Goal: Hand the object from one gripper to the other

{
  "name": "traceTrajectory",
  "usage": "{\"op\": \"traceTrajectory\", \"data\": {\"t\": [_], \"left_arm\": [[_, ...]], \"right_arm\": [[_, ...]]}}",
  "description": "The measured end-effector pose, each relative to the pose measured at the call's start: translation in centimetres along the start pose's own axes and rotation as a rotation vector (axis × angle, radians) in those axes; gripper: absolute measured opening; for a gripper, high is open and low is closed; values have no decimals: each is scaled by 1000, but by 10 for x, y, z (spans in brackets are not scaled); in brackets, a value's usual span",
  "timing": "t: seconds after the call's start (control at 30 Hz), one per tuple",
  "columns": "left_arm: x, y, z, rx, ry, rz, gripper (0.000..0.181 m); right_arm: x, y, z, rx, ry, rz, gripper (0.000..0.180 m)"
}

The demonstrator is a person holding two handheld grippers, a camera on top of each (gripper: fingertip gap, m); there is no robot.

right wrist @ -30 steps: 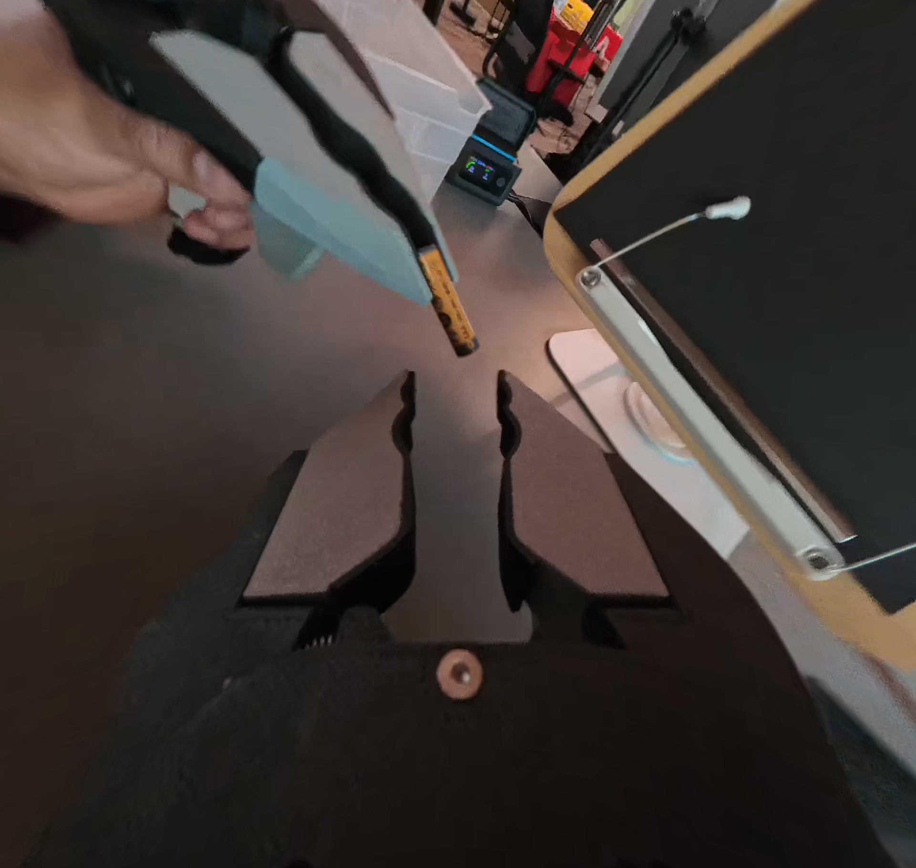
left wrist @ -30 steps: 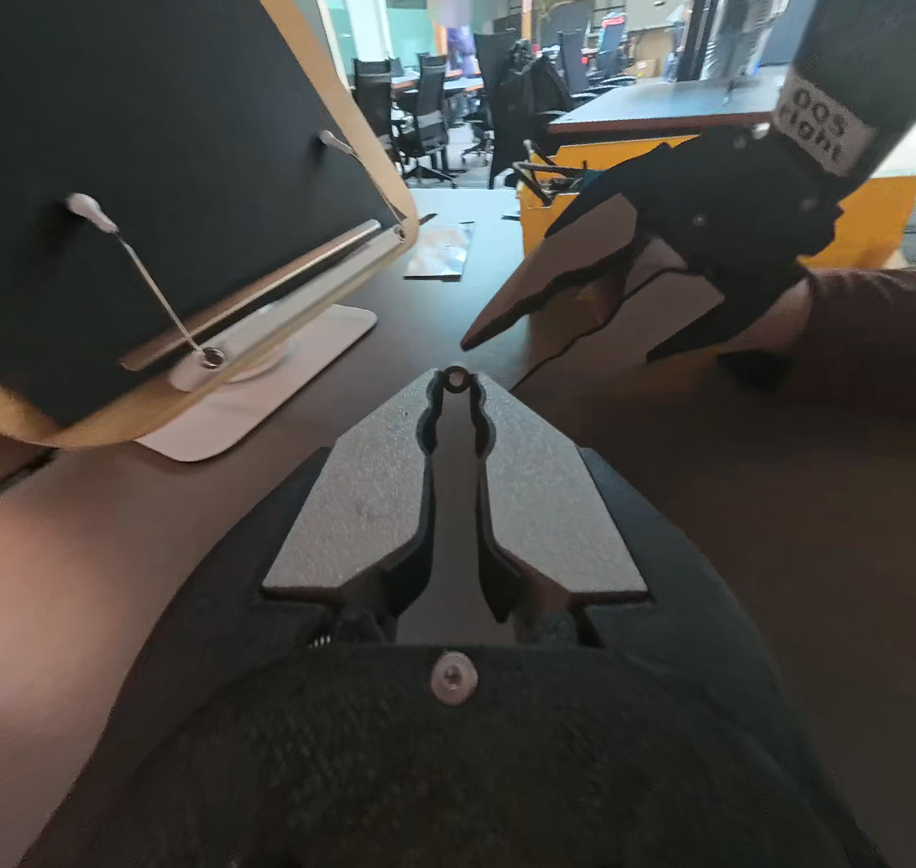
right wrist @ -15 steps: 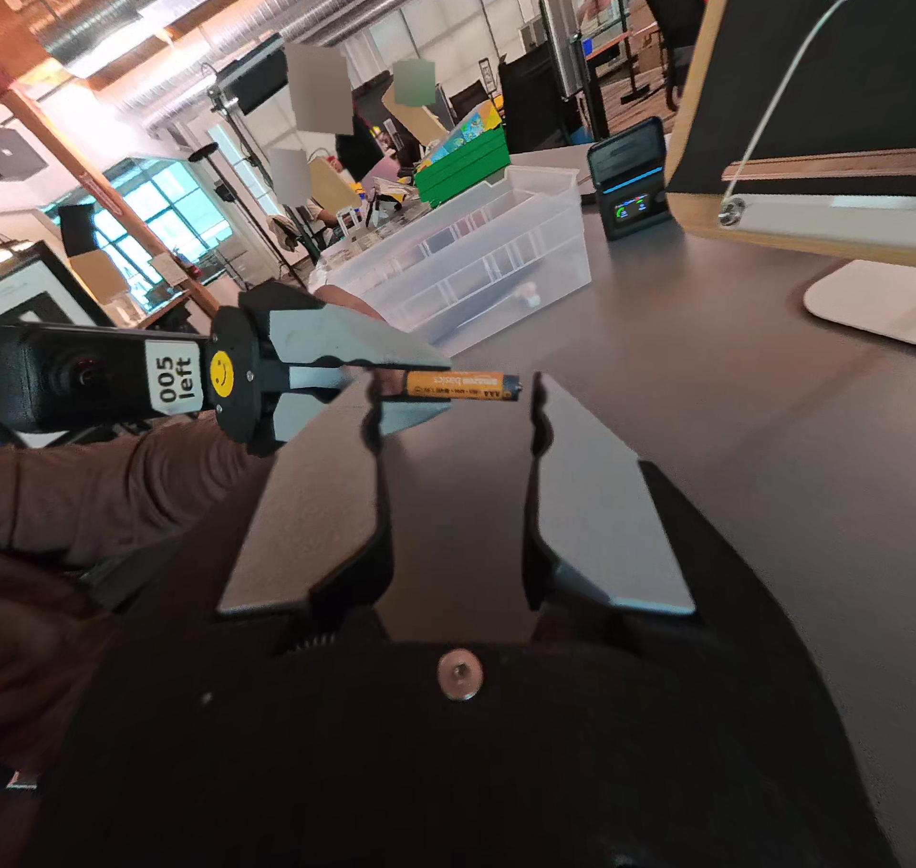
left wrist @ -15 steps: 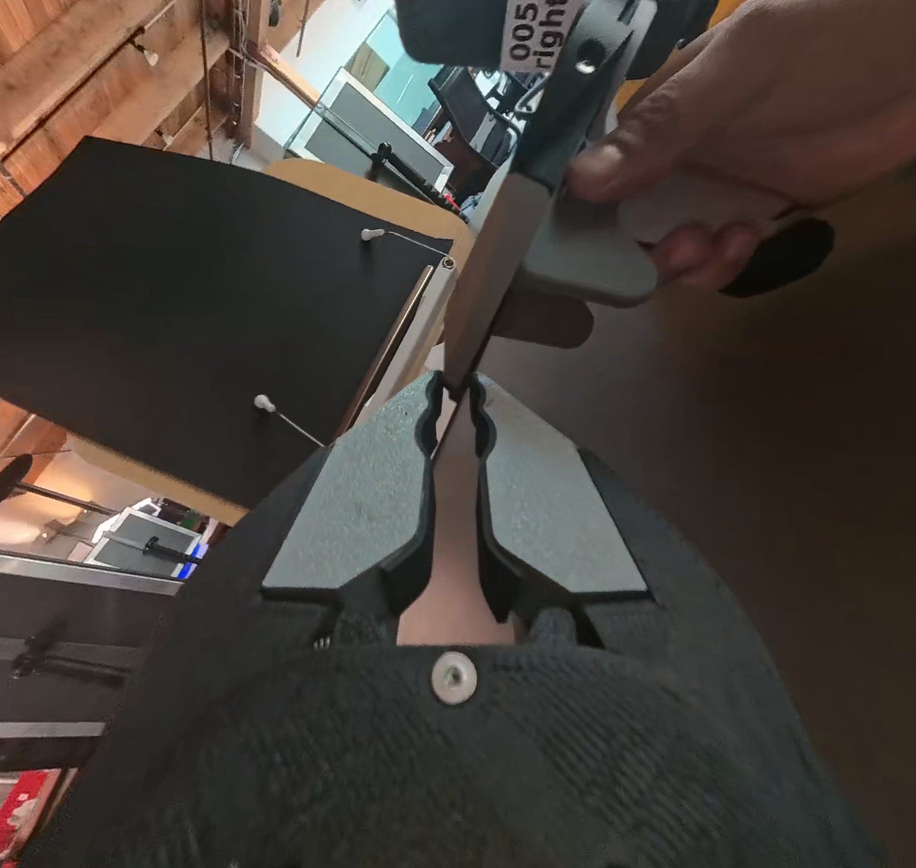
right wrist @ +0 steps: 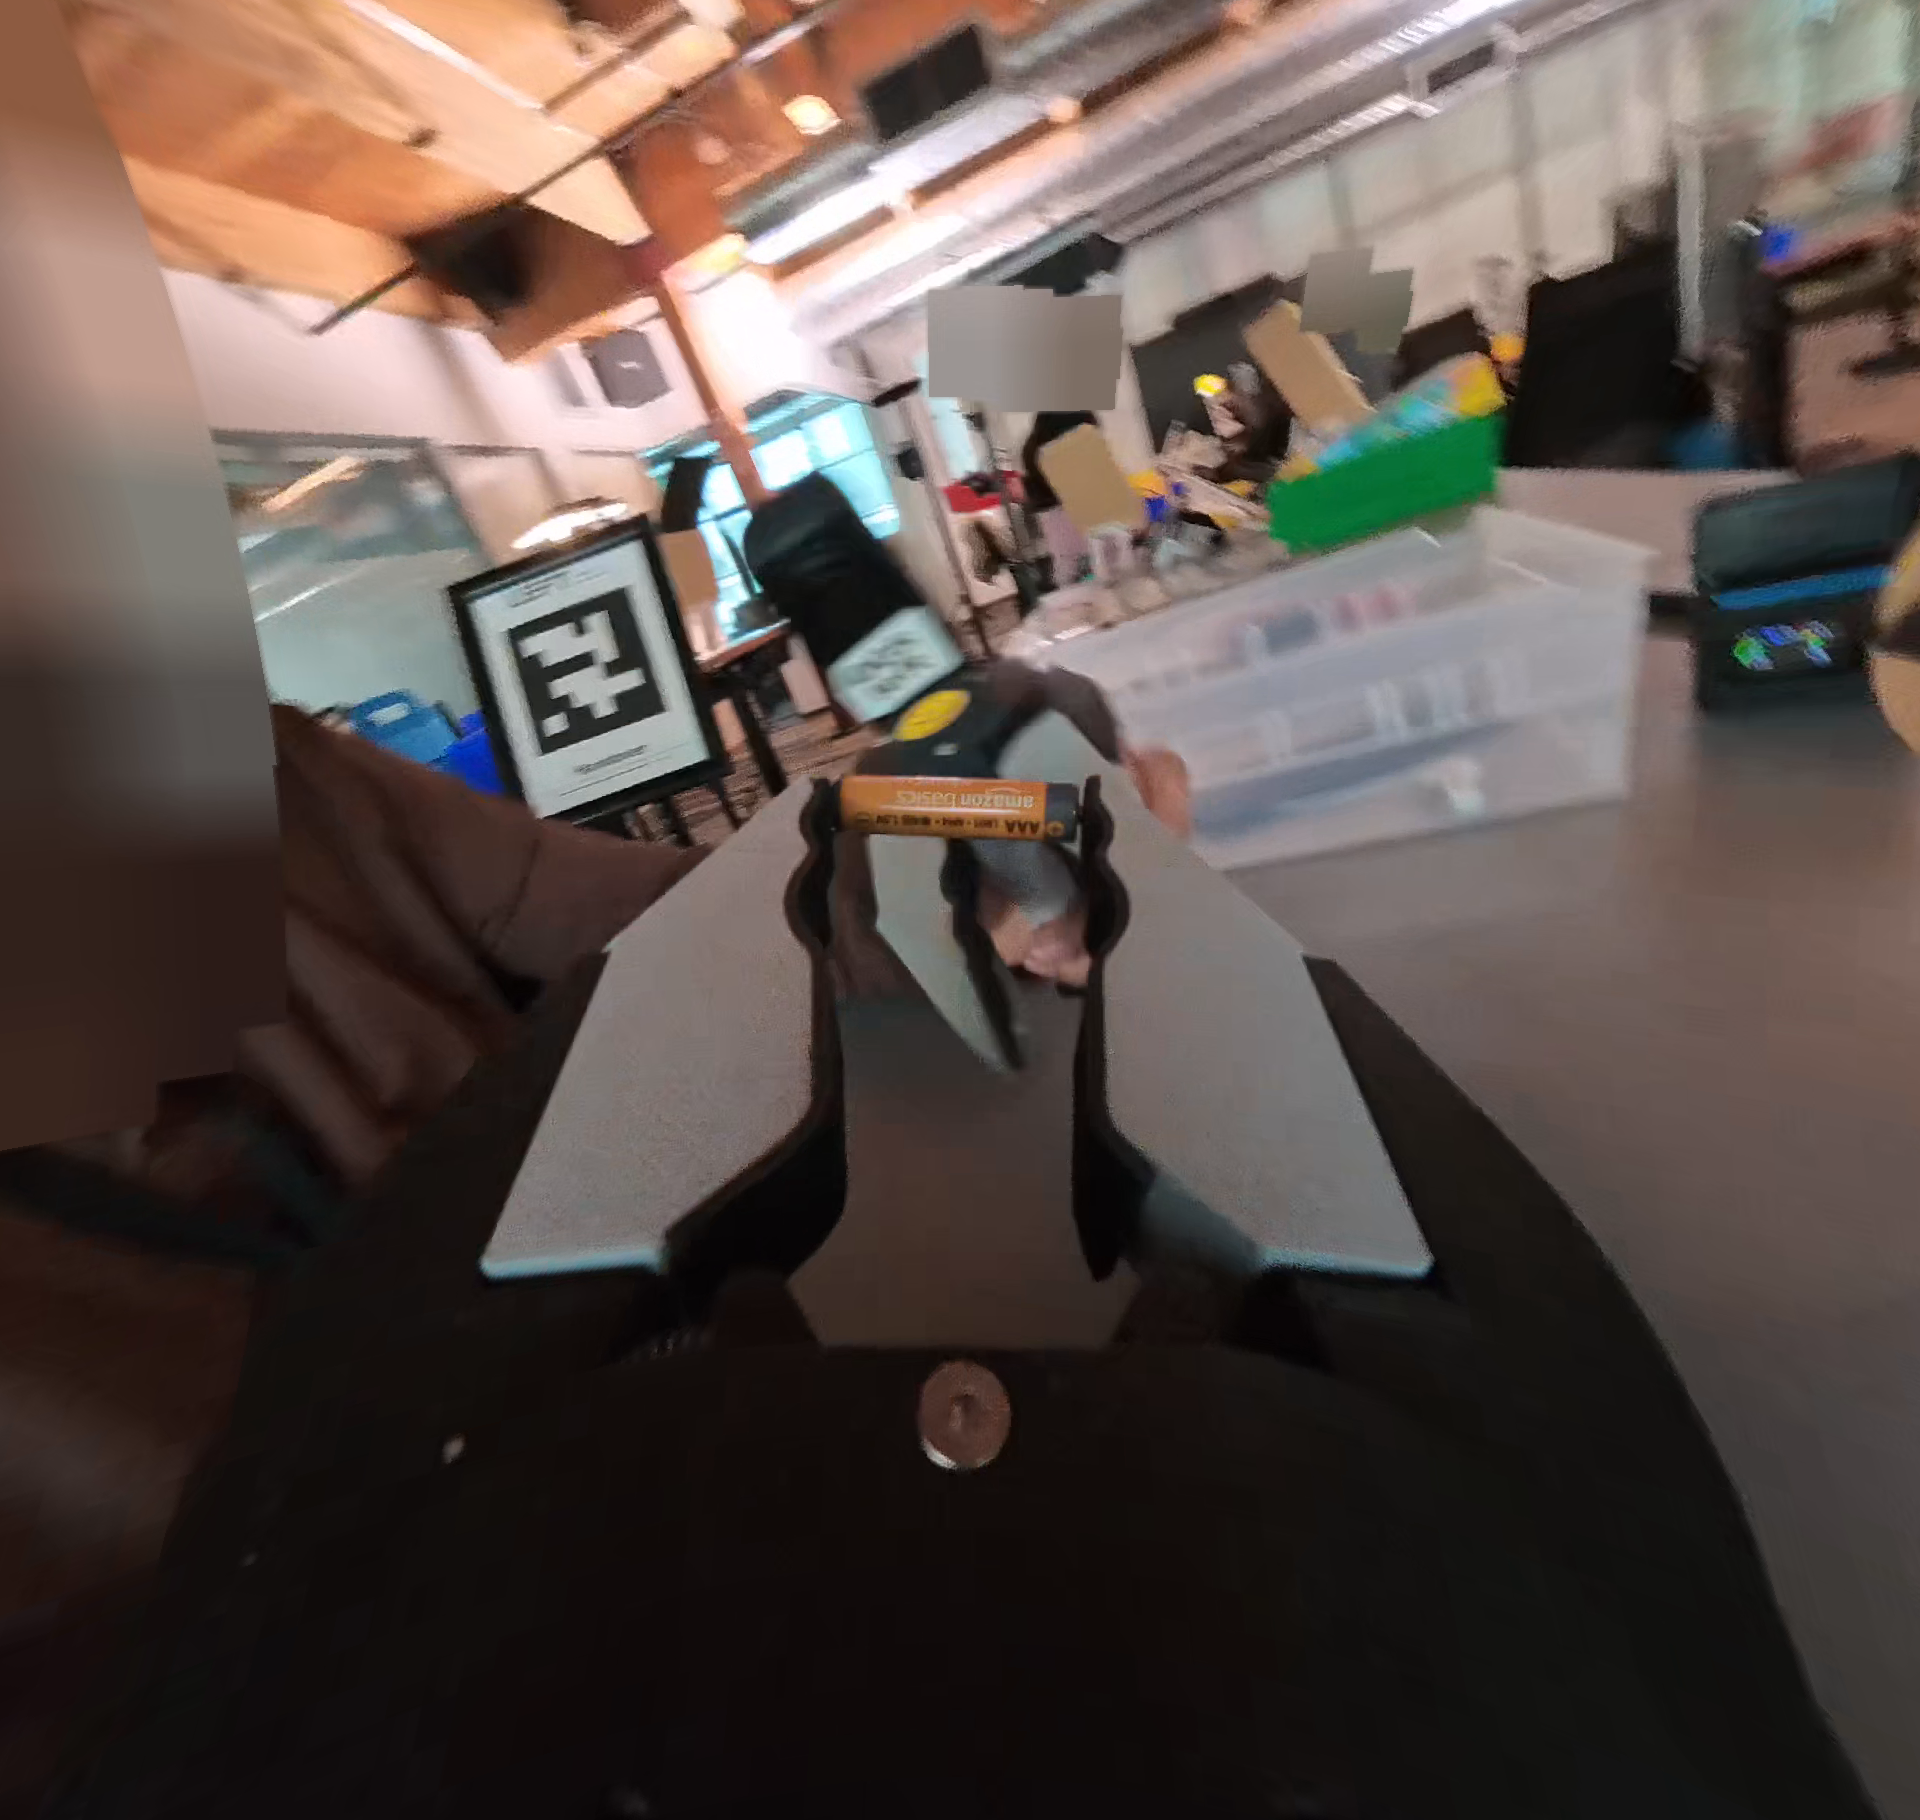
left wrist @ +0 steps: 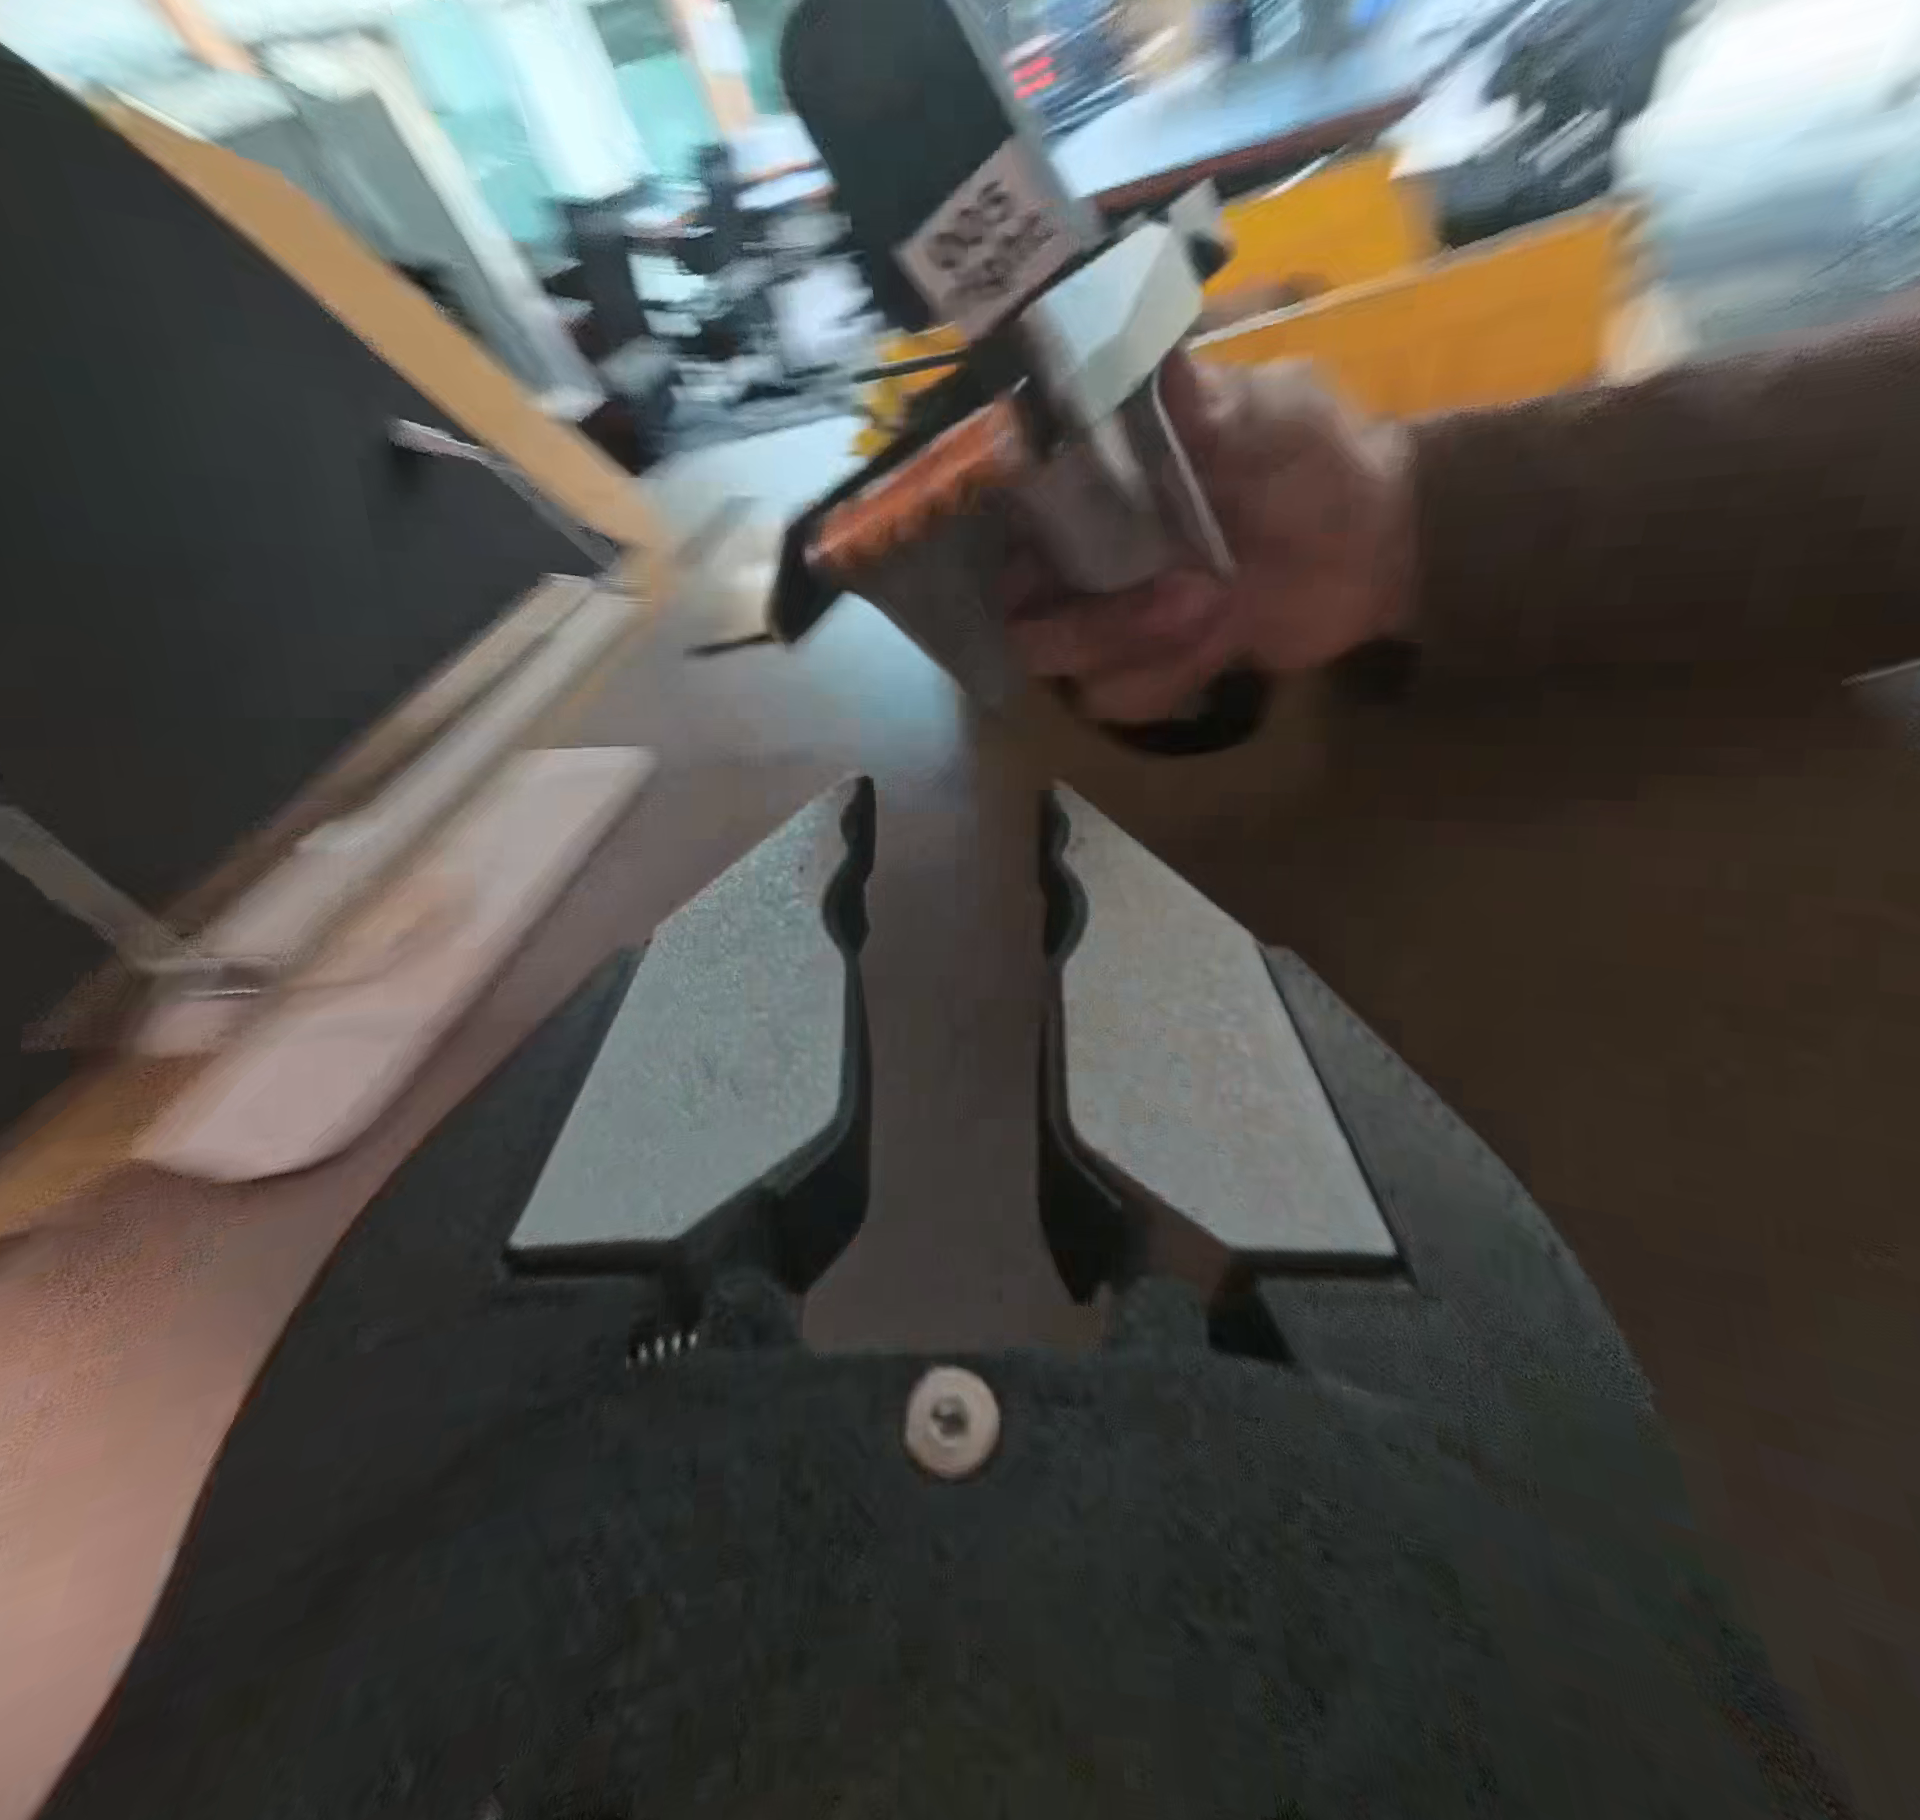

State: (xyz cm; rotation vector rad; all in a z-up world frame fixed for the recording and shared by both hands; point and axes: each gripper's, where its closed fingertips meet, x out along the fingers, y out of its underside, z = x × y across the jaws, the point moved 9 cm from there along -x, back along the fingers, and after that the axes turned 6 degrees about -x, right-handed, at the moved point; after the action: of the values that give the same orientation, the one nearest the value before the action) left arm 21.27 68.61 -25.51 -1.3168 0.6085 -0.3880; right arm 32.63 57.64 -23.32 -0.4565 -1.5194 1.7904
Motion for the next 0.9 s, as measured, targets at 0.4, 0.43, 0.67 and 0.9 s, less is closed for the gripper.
{"op": "traceTrajectory", "data": {"t": [0.4, 0.43, 0.67, 0.9], "left_arm": [[-3, 10, 15, -886, 641, -122, 28], [-1, 11, 15, -891, 628, -112, 31], [-3, 18, 26, -746, 366, -13, 7], [-18, -6, 18, -248, 68, -81, 7]], "right_arm": [[15, 5, 38, -763, 314, 522, 44], [19, 8, 39, -782, 318, 545, 44], [28, 25, 30, -798, 451, 713, 42], [11, 8, 13, -371, 378, 455, 47]]}}
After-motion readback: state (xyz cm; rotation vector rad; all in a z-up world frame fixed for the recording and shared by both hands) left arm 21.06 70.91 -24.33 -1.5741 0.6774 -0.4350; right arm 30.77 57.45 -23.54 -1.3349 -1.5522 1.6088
